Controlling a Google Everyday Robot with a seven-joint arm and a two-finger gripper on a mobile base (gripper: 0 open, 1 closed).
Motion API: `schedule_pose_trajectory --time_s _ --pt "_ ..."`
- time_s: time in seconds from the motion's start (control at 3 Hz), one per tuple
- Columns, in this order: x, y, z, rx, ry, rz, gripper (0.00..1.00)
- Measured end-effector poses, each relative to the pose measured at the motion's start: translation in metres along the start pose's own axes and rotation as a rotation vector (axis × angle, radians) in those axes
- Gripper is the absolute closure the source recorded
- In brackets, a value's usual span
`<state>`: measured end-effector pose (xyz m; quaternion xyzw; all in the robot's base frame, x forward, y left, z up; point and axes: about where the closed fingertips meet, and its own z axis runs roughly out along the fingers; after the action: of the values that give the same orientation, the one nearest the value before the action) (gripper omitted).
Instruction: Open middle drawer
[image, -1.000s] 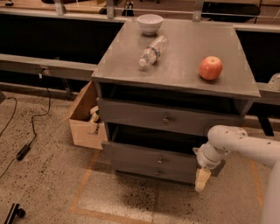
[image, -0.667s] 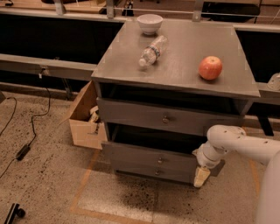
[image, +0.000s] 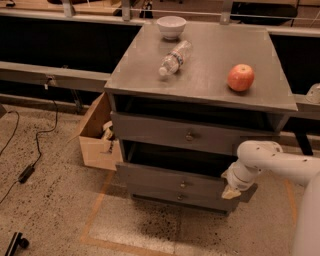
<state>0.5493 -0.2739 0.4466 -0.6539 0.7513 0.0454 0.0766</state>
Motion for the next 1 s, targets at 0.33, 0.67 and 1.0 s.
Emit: schedule_pose_trajectory --time_s 0.33,0.67,1.0 --pt "0.0 0.002 -0.003 -0.002 0.002 0.0 0.87" --pt "-0.01 0.033 -0.013 -0.051 -0.009 -0.004 1.0" --pt "-0.011 0.036 -0.014 -0.056 -0.01 -0.005 0.82"
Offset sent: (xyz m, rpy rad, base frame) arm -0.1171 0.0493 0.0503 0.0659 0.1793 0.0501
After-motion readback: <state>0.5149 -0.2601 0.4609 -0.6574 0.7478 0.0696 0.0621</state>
